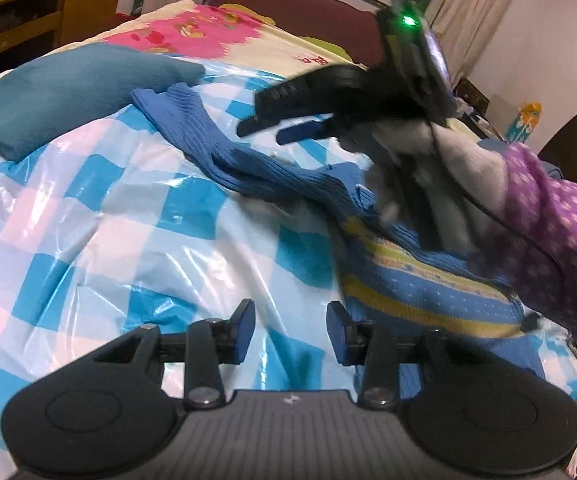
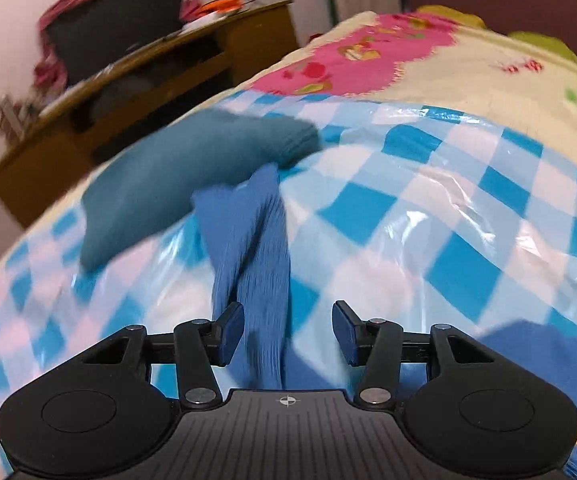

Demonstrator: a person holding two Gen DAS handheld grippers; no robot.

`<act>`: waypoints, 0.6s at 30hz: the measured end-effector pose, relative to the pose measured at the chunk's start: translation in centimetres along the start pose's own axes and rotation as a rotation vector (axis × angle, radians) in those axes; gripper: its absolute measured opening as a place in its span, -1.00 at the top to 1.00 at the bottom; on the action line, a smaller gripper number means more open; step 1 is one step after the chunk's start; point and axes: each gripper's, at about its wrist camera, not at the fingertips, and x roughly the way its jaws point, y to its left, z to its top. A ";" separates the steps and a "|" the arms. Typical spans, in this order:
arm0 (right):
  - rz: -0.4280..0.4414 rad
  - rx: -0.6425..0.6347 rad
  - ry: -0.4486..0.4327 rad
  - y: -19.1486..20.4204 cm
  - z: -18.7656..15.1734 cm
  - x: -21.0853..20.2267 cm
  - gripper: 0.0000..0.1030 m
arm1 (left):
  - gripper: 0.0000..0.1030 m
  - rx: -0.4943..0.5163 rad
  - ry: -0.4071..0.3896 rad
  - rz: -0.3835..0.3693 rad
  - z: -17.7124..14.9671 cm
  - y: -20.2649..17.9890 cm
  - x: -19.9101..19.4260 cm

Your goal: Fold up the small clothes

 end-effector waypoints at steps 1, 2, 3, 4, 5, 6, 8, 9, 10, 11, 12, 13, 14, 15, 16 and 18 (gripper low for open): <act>0.008 0.026 0.001 -0.1 0.6 0.9 0.06 | 0.15 -0.001 -0.006 -0.003 0.2 0.1 0.1; 0.014 0.044 0.002 -0.2 1.1 1.5 0.07 | 0.15 -0.001 -0.011 -0.004 0.4 0.2 0.1; 0.011 0.057 0.005 -0.2 1.5 2.4 0.08 | 0.15 0.000 -0.017 -0.005 0.5 0.3 0.2; 0.004 0.058 0.008 0.0 2.0 3.3 0.08 | 0.14 -0.002 -0.020 -0.006 0.7 0.4 0.3; 0.000 0.049 0.013 0.2 2.3 4.0 0.08 | 0.13 -0.006 -0.025 -0.008 0.8 0.5 0.3; -0.011 0.034 0.018 0.5 2.6 4.9 0.08 | 0.13 -0.012 -0.028 -0.010 0.9 0.6 0.2; -0.022 0.014 0.034 1.3 3.0 6.7 0.08 | 0.12 -0.023 -0.029 -0.009 0.9 1.0 0.1; -0.022 0.013 0.043 1.6 3.1 7.5 0.09 | 0.12 -0.027 -0.028 -0.004 0.9 1.2 0.1; -0.015 0.018 0.046 1.9 3.2 8.0 0.14 | 0.12 -0.030 -0.027 0.001 0.8 1.3 0.0; -0.004 0.019 0.047 2.3 3.2 8.3 0.21 | 0.11 -0.034 -0.024 0.007 0.8 1.5 0.0; 0.004 0.012 0.051 2.7 3.3 8.6 0.42 | 0.11 -0.038 -0.020 0.013 0.6 1.7 0.0; 0.001 0.007 0.061 3.1 3.3 8.8 0.72 | 0.10 -0.040 -0.015 0.018 0.5 1.8 -0.2; 0.006 0.019 0.068 3.3 3.4 8.9 0.81 | 0.10 -0.043 -0.009 0.027 0.4 1.8 -0.2; 0.019 0.040 0.064 3.2 3.6 8.6 0.82 | 0.10 -0.046 -0.006 0.034 0.3 1.9 -0.3; 0.020 0.049 0.042 3.2 3.7 7.9 0.82 | 0.10 -0.049 -0.004 0.038 0.2 1.9 -0.4; 0.040 0.077 -0.003 2.9 4.1 5.7 0.85 | 0.09 -0.052 -0.004 0.038 0.0 1.7 -0.6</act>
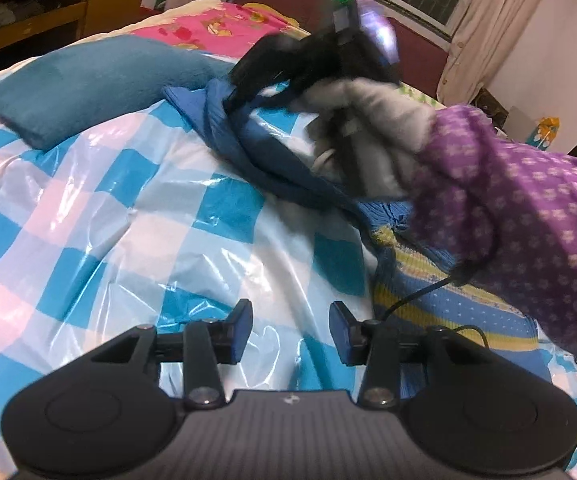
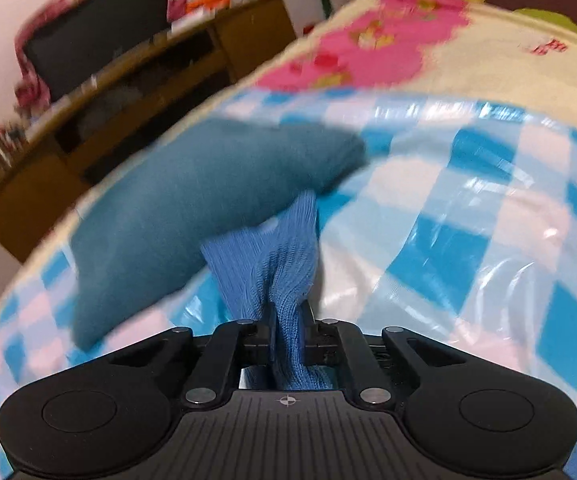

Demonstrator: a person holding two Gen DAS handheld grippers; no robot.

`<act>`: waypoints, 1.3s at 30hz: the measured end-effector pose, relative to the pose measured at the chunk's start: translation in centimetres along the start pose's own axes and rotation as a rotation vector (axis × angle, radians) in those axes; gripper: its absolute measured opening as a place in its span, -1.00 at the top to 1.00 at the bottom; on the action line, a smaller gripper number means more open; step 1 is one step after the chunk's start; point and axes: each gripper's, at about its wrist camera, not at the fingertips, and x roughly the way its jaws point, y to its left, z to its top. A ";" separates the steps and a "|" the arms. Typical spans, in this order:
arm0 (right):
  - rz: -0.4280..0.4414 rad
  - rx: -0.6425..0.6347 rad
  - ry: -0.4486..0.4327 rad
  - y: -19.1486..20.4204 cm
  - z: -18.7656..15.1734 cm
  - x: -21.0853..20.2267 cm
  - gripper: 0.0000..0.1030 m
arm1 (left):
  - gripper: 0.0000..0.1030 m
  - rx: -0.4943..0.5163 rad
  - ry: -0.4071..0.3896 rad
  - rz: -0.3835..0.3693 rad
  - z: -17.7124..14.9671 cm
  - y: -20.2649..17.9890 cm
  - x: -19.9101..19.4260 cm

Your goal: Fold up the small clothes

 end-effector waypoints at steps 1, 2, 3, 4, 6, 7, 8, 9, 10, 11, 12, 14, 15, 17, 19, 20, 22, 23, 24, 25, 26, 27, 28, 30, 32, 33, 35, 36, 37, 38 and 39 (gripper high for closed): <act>0.022 0.022 -0.034 -0.5 0.2 -1.7 0.85 | 0.09 0.001 -0.001 -0.004 0.0 -0.3 0.0; 0.035 0.045 -0.068 -1.0 0.5 -3.5 0.85 | 0.09 0.005 -0.002 -0.009 0.0 -0.6 -0.1; 0.046 0.073 -0.106 -1.7 0.5 -5.7 0.85 | 0.09 0.013 -0.004 -0.017 0.1 -1.0 -0.1; 0.058 0.110 -0.152 -2.8 0.4 -8.5 0.85 | 0.08 0.026 -0.008 -0.027 0.3 -1.6 0.0; 0.057 0.152 -0.232 -4.7 0.0 -13.3 0.85 | 0.06 0.056 -0.014 -0.050 0.6 -3.0 0.3; 0.044 0.174 -0.282 -6.1 -0.7 -16.5 0.85 | 0.05 0.077 -0.016 -0.064 0.8 -3.9 0.5; 0.024 0.197 -0.327 -7.4 -1.4 -19.3 0.85 | 0.05 0.097 -0.015 -0.076 0.9 -4.7 0.9; -0.002 0.218 -0.367 -8.5 -2.3 -21.7 0.84 | 0.05 0.120 -0.014 -0.090 1.0 -5.6 1.3; -0.026 0.248 -0.413 -9.9 -3.5 -24.5 0.84 | 0.04 0.138 -0.013 -0.101 1.1 -6.5 1.7; -0.048 0.275 -0.449 -11.1 -4.8 -26.7 0.84 | 0.04 0.158 -0.010 -0.113 1.2 -7.5 2.2; -0.086 0.302 -0.485 -12.3 -6.5 -28.8 0.79 | 0.04 0.178 -0.002 -0.126 1.2 -8.6 2.9; -0.174 0.358 -0.510 -14.6 -10.1 -31.3 0.71 | 0.03 0.215 0.010 -0.144 1.2 -10.4 4.2; -0.228 0.383 -0.500 -15.8 -12.0 -31.7 0.70 | 0.03 0.233 0.017 -0.146 1.2 -11.2 4.8; -0.346 0.416 -0.431 -18.2 -15.3 -31.0 0.70 | 0.03 0.281 0.037 -0.140 1.0 -13.1 6.5; -0.415 0.473 -0.355 -20.8 -18.1 -30.0 0.69 | 0.03 0.344 0.053 -0.110 0.8 -14.9 8.2; -0.407 0.519 -0.338 -21.9 -19.3 -29.9 0.69 | 0.03 0.366 0.060 -0.094 0.8 -15.3 8.8; -0.371 0.602 -0.322 -23.8 -21.2 -29.9 0.57 | 0.03 0.395 0.074 -0.071 0.9 -15.9 9.9; -0.372 0.616 -0.321 -24.1 -21.7 -30.0 0.57 | 0.03 0.400 0.079 -0.062 1.1 -16.0 10.3; -0.373 0.626 -0.326 -24.8 -22.2 -30.4 0.57 | 0.03 0.404 0.081 -0.055 1.2 -16.2 10.7; -0.362 0.637 -0.332 -25.3 -22.5 -30.6 0.56 | 0.03 0.411 0.077 -0.046 1.4 -16.3 11.0; -0.344 0.658 -0.339 -25.5 -22.8 -30.9 0.55 | 0.03 0.417 0.071 -0.036 1.7 -16.3 11.3; -0.315 0.692 -0.348 -26.2 -22.9 -31.1 0.55 | 0.03 0.420 0.063 -0.027 2.0 -16.3 11.6; -0.296 0.706 -0.357 -26.4 -23.2 -31.2 0.55 | 0.03 0.417 0.055 -0.021 2.4 -16.4 11.9; -0.292 0.677 -0.361 -26.6 -22.5 -30.7 0.55 | 0.02 0.397 0.038 0.000 3.2 -16.1 13.0; -0.340 0.634 -0.298 -27.2 -22.0 -29.5 0.49 | -0.02 0.398 0.071 0.067 3.4 -15.8 14.6; -0.350 0.649 -0.268 -27.6 -22.7 -29.4 0.48 | -0.01 0.394 0.105 0.108 3.3 -15.4 15.4; -0.335 0.652 -0.212 -28.2 -23.4 -29.6 0.50 | 0.00 0.399 0.134 0.111 2.8 -14.7 15.5; -0.330 0.626 -0.206 -27.6 -23.7 -30.3 0.49 | 0.00 0.410 0.139 0.106 2.4 -14.6 14.8; -0.318 0.588 -0.194 -26.7 -24.0 -31.4 0.46 | 0.00 0.421 0.147 0.095 2.1 -14.5 13.9; -0.300 0.557 -0.178 -25.7 -24.3 -32.4 0.46 | -0.01 0.430 0.157 0.077 1.7 -14.4 12.9; -0.281 0.532 -0.158 -24.7 -24.9 -33.4 0.46 | -0.01 0.437 0.175 0.057 1.2 -14.2 11.4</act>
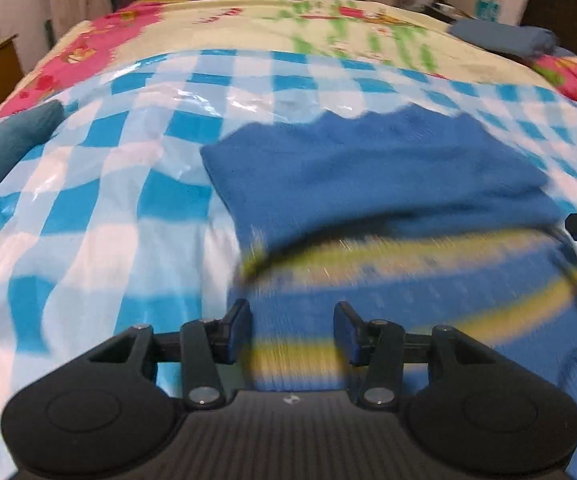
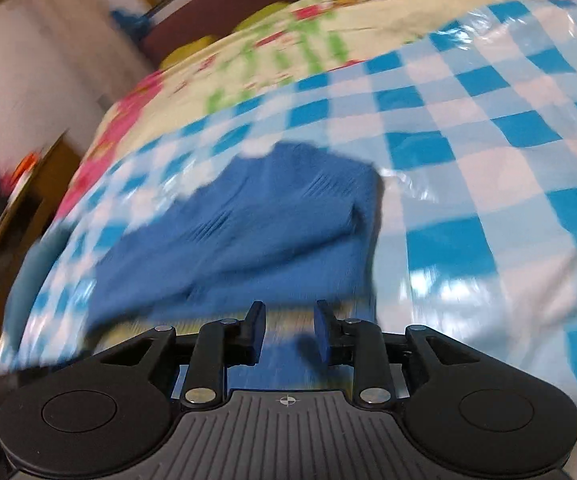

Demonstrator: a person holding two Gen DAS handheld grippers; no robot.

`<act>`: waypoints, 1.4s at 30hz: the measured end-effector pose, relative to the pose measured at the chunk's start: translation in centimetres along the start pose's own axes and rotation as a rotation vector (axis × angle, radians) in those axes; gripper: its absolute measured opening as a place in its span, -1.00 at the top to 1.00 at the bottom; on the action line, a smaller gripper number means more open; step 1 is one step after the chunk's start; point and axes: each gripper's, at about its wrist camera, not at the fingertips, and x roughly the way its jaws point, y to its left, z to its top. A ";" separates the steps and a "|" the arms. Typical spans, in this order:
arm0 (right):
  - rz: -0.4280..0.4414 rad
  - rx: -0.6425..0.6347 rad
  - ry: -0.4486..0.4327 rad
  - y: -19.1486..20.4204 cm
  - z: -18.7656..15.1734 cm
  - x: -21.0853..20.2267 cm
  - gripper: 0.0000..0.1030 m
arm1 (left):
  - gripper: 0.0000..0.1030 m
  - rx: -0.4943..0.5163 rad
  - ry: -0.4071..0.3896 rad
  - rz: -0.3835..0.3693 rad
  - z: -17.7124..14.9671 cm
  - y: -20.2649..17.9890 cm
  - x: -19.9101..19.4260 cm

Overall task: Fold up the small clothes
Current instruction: 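Close both grippers on the folded edge of the sweater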

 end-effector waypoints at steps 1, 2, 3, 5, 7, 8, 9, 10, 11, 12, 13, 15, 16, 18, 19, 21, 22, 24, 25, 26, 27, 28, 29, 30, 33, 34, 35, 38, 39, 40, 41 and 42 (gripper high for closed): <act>0.018 -0.026 0.032 0.2 -1.1 -1.4 0.46 | -0.01 0.004 0.015 -0.019 -0.9 0.1 -1.3; 0.032 -0.050 0.070 0.4 -2.1 -2.6 0.46 | -0.01 0.005 0.031 -0.037 -1.8 0.1 -2.5; 0.044 -0.079 0.122 0.5 -3.5 -3.9 0.46 | -0.01 0.002 0.052 -0.060 -2.9 0.2 -3.9; 0.056 -0.110 0.183 0.5 -5.7 -6.1 0.45 | -0.01 -0.014 0.083 -0.091 -5.1 0.4 -6.4; 0.046 -0.104 0.263 -0.1 -7.9 -7.9 0.36 | -0.01 -0.051 0.117 -0.121 -7.2 0.5 -8.3; 0.044 -0.101 0.296 -0.3 -8.6 -8.4 0.32 | -0.01 -0.071 0.134 -0.146 -8.2 0.6 -9.1; 0.051 -0.089 0.318 -0.7 -9.4 -9.0 0.26 | -0.01 -0.086 0.145 -0.169 -9.1 0.5 -9.8; 0.064 -0.067 0.327 -1.1 -10.1 -9.5 0.22 | -0.01 -0.093 0.151 -0.185 -9.6 0.4 -10.3; 0.085 -0.040 0.348 -1.4 -10.8 -9.8 0.21 | -0.01 -0.101 0.154 -0.208 -10.1 0.2 -10.8; 0.105 -0.015 0.364 -1.7 -11.4 -9.8 0.21 | -0.01 -0.112 0.156 -0.231 -10.4 0.1 -11.0; 0.115 0.002 0.370 -2.0 -11.9 -9.8 0.19 | -0.01 -0.121 0.166 -0.255 -10.7 -0.1 -11.0; 0.103 -0.007 0.364 -2.4 -12.8 -9.3 0.16 | -0.01 -0.119 0.186 -0.266 -11.1 -0.5 -10.7; 0.088 -0.008 0.357 -2.6 -13.1 -9.1 0.15 | -0.01 -0.120 0.199 -0.256 -11.2 -0.7 -10.2; 0.090 0.002 0.362 -2.9 -13.5 -8.5 0.14 | -0.01 -0.130 0.213 -0.245 -11.1 -0.8 -9.2; 0.095 0.019 0.363 -3.2 -13.6 -8.3 0.14 | -0.01 -0.148 0.216 -0.234 -11.1 -0.8 -8.5; 0.108 0.040 0.357 -3.6 -13.8 -8.1 0.13 | -0.01 -0.167 0.225 -0.192 -11.0 -0.7 -7.7; 0.114 0.042 0.356 -3.7 -13.7 -8.3 0.11 | -0.01 -0.160 0.214 -0.183 -10.9 -0.8 -7.9; 0.132 0.056 0.341 -4.2 -13.6 -8.6 0.00 | -0.02 -0.143 0.187 -0.159 -10.5 -0.8 -8.5; 0.146 0.071 0.331 -4.4 -13.6 -8.7 -0.09 | -0.05 -0.138 0.178 -0.146 -10.3 -0.7 -8.7; 0.157 0.092 0.320 -4.6 -13.6 -8.5 -0.13 | -0.12 -0.141 0.173 -0.137 -10.1 -0.4 -8.6; 0.170 0.116 0.319 -4.9 -13.7 -8.0 -0.16 | -0.15 -0.146 0.175 -0.133 -10.0 -0.2 -8.2; 0.177 0.127 0.327 -5.1 -13.8 -7.4 -0.16 | -0.18 -0.151 0.187 -0.127 -9.9 -0.2 -7.7; 0.169 0.124 0.330 -5.2 -13.8 -7.1 -0.16 | -0.23 -0.147 0.211 -0.124 -10.0 -0.2 -6.9; 0.166 0.126 0.331 -5.3 -13.9 -6.9 -0.16 | -0.23 -0.136 0.245 -0.116 -10.1 -0.5 -6.0; 0.162 0.133 0.316 -5.6 -13.5 -7.8 -0.15 | -0.22 -0.080 0.268 -0.115 -10.2 -1.4 -5.5; 0.164 0.130 0.302 -5.7 -13.2 -8.3 -0.16 | -0.18 -0.072 0.268 -0.133 -10.3 -1.4 -5.7; 0.176 0.129 0.285 -5.8 -13.0 -8.7 -0.16 | 0.02 -0.080 0.270 -0.168 -10.2 -1.3 -5.9; 0.181 0.150 0.275 -6.1 -12.7 -7.3 -0.16 | 0.70 -0.131 0.307 -0.257 -10.2 -1.0 -5.5; 0.190 0.155 0.295 -6.2 -12.9 -6.5 -0.14 | 0.70 -0.136 0.311 -0.269 -10.2 -1.0 -5.5; 0.194 0.164 0.310 -6.1 -13.1 -6.0 0.01 | 0.71 -0.139 0.308 -0.277 -10.2 -1.0 -5.6; 0.208 0.170 0.322 -5.9 -13.2 -6.0 0.15 | 0.72 -0.147 0.307 -0.305 -10.2 -1.1 -5.9; 0.246 0.184 0.340 -5.8 -13.2 -6.2 0.46 | 0.72 -0.166 0.307 -0.345 -10.2 -1.1 -6.3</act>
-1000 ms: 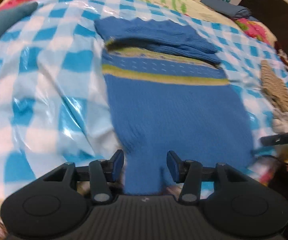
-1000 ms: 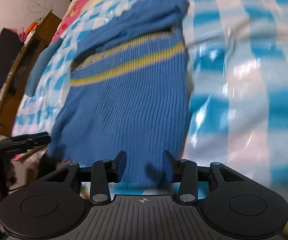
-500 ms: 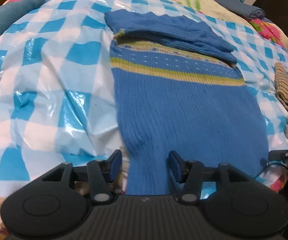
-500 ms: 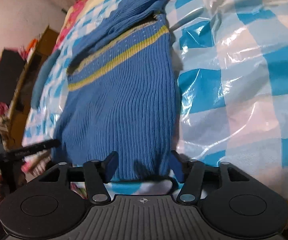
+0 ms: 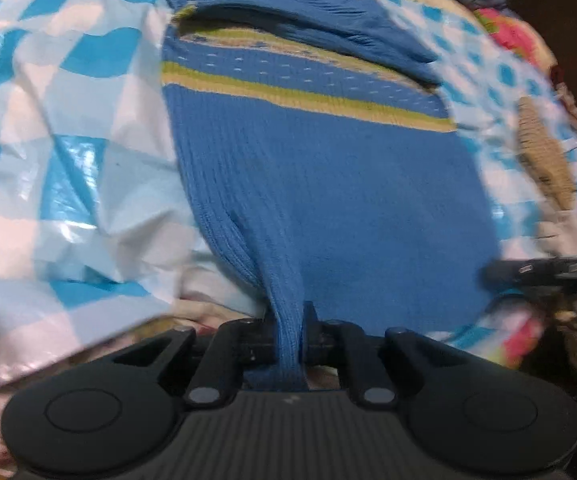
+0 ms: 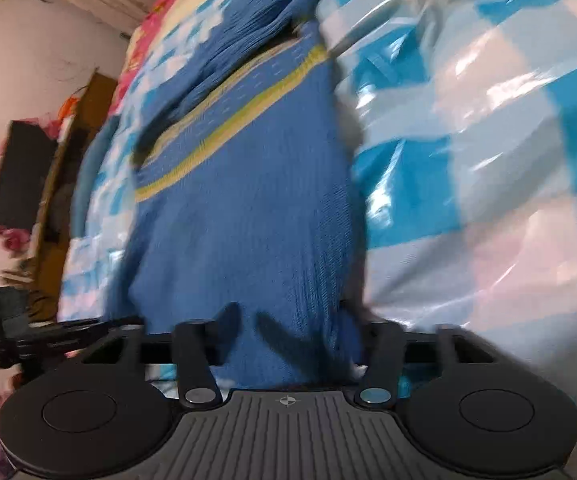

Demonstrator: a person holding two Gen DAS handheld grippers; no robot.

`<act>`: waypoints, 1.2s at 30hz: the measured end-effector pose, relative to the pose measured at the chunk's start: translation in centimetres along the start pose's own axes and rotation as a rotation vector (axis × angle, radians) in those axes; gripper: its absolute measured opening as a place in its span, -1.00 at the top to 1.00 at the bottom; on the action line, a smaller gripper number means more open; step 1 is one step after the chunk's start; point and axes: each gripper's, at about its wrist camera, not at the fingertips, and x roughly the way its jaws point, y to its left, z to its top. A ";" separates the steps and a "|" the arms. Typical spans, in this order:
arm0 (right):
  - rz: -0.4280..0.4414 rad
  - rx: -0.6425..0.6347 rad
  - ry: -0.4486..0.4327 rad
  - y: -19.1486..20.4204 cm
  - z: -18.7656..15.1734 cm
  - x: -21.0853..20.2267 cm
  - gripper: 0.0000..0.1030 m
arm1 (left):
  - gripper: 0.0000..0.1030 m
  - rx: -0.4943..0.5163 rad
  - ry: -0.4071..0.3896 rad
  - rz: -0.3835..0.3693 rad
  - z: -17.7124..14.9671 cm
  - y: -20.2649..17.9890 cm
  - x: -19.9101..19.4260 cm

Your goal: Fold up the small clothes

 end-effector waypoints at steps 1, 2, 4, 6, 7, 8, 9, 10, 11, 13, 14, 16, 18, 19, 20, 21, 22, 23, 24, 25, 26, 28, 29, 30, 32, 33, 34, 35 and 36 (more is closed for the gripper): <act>0.053 0.027 0.016 0.1 -0.1 -0.2 0.64 | 0.72 -0.016 -0.006 -0.050 0.2 -0.1 -0.4; 0.102 0.056 0.021 0.2 0.0 -0.5 0.66 | 0.72 -0.028 -0.025 -0.105 0.5 -0.3 -1.0; 0.197 0.082 -0.019 0.9 0.8 -1.3 0.71 | 0.72 -0.054 -0.079 -0.189 1.8 0.0 -1.9; 0.274 0.099 -0.086 1.7 2.7 -2.0 0.79 | 0.72 -0.100 -0.155 -0.266 4.2 0.7 -2.8; 0.319 0.102 -0.134 2.2 4.1 -2.4 0.81 | 0.72 -0.111 -0.191 -0.286 5.3 1.1 -3.3; 0.362 0.098 -0.189 2.7 5.8 -2.9 0.81 | 0.72 -0.127 -0.245 -0.308 6.9 1.8 -3.8; 0.388 0.098 -0.237 3.1 7.5 -3.2 0.81 | 0.72 -0.146 -0.291 -0.327 8.3 2.5 -4.2; 0.410 0.104 -0.288 3.4 9.4 -3.5 0.81 | 0.72 -0.172 -0.346 -0.343 10.1 3.4 -4.6; 0.419 0.104 -0.338 3.6 11.5 -3.7 0.81 | 0.72 -0.192 -0.386 -0.342 11.7 4.3 -4.7; 0.377 0.097 -0.424 3.7 14.9 -3.6 0.80 | 0.72 -0.238 -0.442 -0.318 14.6 6.1 -4.2; 0.313 0.094 -0.440 3.8 16.0 -3.5 0.79 | 0.72 -0.268 -0.442 -0.288 15.7 7.2 -3.8; 0.199 -0.028 -0.408 4.7 15.7 -4.1 0.70 | 0.72 -0.288 -0.412 -0.271 16.8 8.2 -3.0; 0.052 -0.248 -0.357 7.0 12.9 -4.2 0.67 | 0.72 -0.271 -0.391 -0.269 16.8 8.4 -2.1; -0.028 -0.367 -0.311 8.2 11.1 -3.9 0.63 | 0.72 -0.269 -0.384 -0.271 16.8 8.3 -1.6; -0.085 -0.449 -0.266 9.0 9.3 -3.3 0.63 | 0.72 -0.276 -0.378 -0.281 16.3 8.3 -1.0; -0.119 -0.520 -0.222 9.9 7.6 -2.4 0.60 | 0.72 -0.288 -0.372 -0.293 16.1 8.4 -0.6; -0.127 -0.597 -0.174 11.0 6.0 -1.4 0.49 | 0.72 -0.300 -0.366 -0.302 15.8 8.4 -0.1; -0.137 -0.687 -0.130 12.1 4.4 -0.1 0.37 | 0.72 -0.305 -0.362 -0.307 15.5 8.3 0.2; -0.156 -0.774 -0.107 13.0 3.2 0.9 0.16 | 0.72 -0.302 -0.358 -0.306 15.2 8.1 0.4; -0.186 -0.890 -0.098 14.2 1.8 2.1 0.05 | 0.72 -0.296 -0.357 -0.302 14.9 7.9 0.0; -0.209 -0.994 -0.094 15.2 0.6 3.3 0.04 | 0.72 -0.289 -0.359 -0.296 14.9 7.6 -0.1; -0.239 -1.178 -0.086 16.7 -0.7 5.7 0.01 | 0.72 -0.284 -0.367 -0.297 14.9 7.5 -0.5; -0.248 -1.238 -0.081 17.2 -0.9 7.1 0.00 | 0.72 -0.286 -0.370 -0.298 15.0 7.6 -0.6; -0.255 -1.275 -0.076 17.5 -0.2 8.9 0.00 | 0.72 -0.287 -0.372 -0.298 15.0 7.7 -0.6; -0.276 -1.358 -0.073 17.7 -0.1 11.4 0.00 | 0.72 -0.291 -0.371 -0.299 15.1 7.8 -0.5; -0.299 -1.389 -0.073 17.9 -0.1 12.7 0.00 | 0.72 -0.294 -0.367 -0.300 15.2 7.9 -0.3; -0.324 -1.414 -0.072 17.6 0.1 13.9 0.01 | 0.72 -0.292 -0.361 -0.302 15.2 7.9 -0.2; -0.342 -1.423 -0.074 17.4 0.4 14.6 0.02 | 0.72 -0.288 -0.356 -0.302 15.2 8.0 -0.1; -0.352 -1.417 -0.073 17.3 0.8 15.2 0.10 | 0.72 -0.283 -0.349 -0.300 15.1 8.0 -0.1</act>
